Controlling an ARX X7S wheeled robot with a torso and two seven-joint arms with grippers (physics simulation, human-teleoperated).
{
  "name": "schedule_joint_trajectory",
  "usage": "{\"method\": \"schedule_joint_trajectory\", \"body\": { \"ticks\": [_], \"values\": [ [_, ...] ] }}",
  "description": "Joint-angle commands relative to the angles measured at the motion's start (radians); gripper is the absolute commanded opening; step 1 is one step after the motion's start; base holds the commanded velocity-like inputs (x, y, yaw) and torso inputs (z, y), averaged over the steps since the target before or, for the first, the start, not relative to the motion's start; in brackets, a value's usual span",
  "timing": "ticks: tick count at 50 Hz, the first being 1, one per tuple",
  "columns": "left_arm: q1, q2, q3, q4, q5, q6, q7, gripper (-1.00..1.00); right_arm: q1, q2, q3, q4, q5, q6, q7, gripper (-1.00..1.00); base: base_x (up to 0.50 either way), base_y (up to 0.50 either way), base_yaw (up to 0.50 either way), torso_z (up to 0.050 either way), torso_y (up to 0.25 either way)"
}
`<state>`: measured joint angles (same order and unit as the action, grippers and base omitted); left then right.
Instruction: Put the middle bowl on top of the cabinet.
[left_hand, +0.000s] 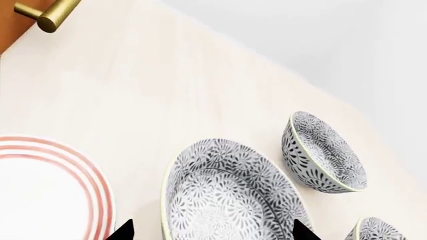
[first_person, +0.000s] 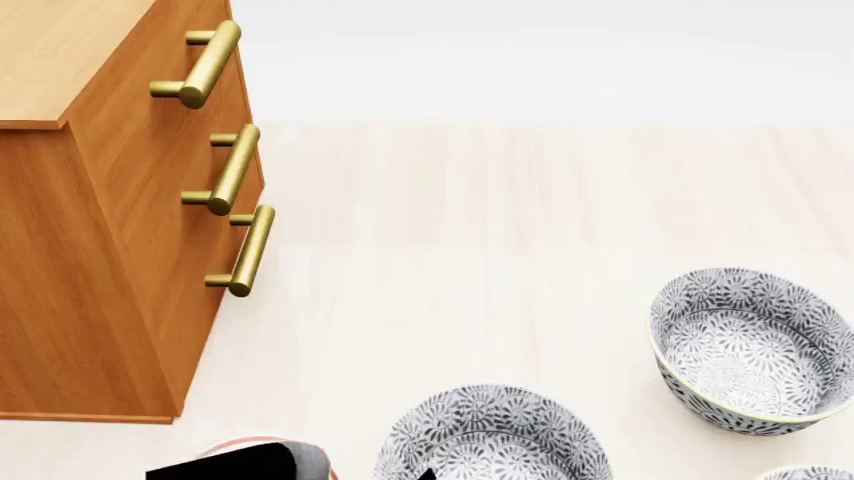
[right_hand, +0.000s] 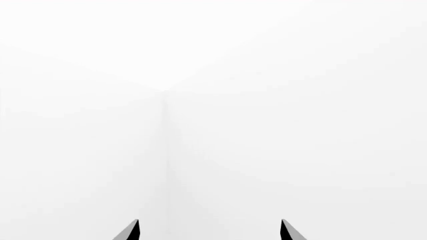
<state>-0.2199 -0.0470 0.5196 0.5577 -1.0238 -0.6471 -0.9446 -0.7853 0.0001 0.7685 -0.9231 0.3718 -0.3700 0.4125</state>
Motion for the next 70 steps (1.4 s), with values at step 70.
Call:
{"method": "schedule_joint_trajectory", "body": {
  "ticks": [70],
  "values": [
    [-0.177, -0.002, 0.134, -0.426, -0.056, 0.164, 0.083, 1.0, 0.0, 0.0, 0.018, -0.006, 0.018, 0.0, -0.025, 1.0, 0.0, 0.0, 0.0, 0.0, 0.0]
  ]
}}
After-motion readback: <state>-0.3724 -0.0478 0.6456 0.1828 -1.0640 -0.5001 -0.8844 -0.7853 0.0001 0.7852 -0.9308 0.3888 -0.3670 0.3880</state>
